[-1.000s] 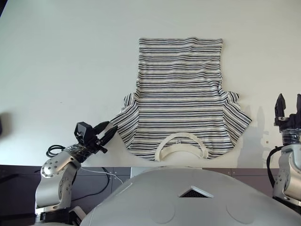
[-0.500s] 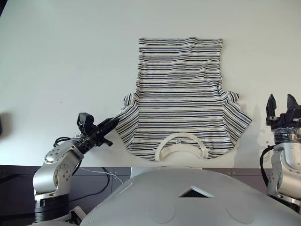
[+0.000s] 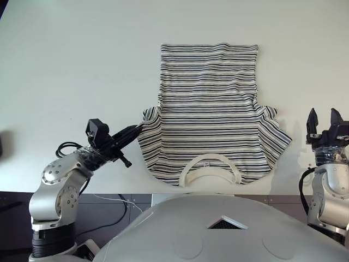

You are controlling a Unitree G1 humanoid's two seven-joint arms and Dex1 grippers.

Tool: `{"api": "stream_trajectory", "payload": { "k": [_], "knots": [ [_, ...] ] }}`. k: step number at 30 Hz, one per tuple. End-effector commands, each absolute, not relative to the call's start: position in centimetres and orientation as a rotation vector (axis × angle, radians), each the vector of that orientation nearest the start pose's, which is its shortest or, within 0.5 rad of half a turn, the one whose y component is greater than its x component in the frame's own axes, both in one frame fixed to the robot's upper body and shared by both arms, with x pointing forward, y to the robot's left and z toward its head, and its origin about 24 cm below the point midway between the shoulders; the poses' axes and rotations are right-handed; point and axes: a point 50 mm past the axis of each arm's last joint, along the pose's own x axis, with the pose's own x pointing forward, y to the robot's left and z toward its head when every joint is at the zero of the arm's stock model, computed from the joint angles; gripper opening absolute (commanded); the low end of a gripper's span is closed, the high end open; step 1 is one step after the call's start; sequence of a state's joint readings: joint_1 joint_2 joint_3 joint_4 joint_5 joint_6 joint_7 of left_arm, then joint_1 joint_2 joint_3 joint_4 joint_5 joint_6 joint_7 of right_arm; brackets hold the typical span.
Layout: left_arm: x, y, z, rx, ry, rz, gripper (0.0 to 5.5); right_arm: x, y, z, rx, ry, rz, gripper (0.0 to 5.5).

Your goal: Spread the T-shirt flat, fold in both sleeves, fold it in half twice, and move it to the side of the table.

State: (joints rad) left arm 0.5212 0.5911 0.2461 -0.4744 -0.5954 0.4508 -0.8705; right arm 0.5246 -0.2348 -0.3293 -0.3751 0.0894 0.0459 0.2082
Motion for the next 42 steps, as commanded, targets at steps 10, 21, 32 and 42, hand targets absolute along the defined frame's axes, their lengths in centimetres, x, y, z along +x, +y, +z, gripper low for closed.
{"api": "stream_trajectory", "payload": {
  "k": [10, 21, 32, 42],
  "knots": [
    [15.9, 18.0, 8.8, 0.082, 0.417, -1.105, 0.13, 14.1, -25.5, 4.3, -0.241, 0.174, -0.135, 2.33],
    [16.6, 17.1, 7.1, 0.248, 0.429, -1.220, 0.84, 14.1, -25.3, 4.2, -0.242, 0.181, -0.132, 2.33],
    [13.7, 19.1, 5.1, 0.259, 0.446, -1.053, 0.84, 7.9, -26.2, 5.4, -0.027, 0.358, -0.053, 2.33],
    [13.8, 18.6, 4.2, 0.305, 0.409, -1.071, 0.84, 7.8, -24.9, 1.9, 0.283, 0.540, -0.038, 2.33]
  ]
}}
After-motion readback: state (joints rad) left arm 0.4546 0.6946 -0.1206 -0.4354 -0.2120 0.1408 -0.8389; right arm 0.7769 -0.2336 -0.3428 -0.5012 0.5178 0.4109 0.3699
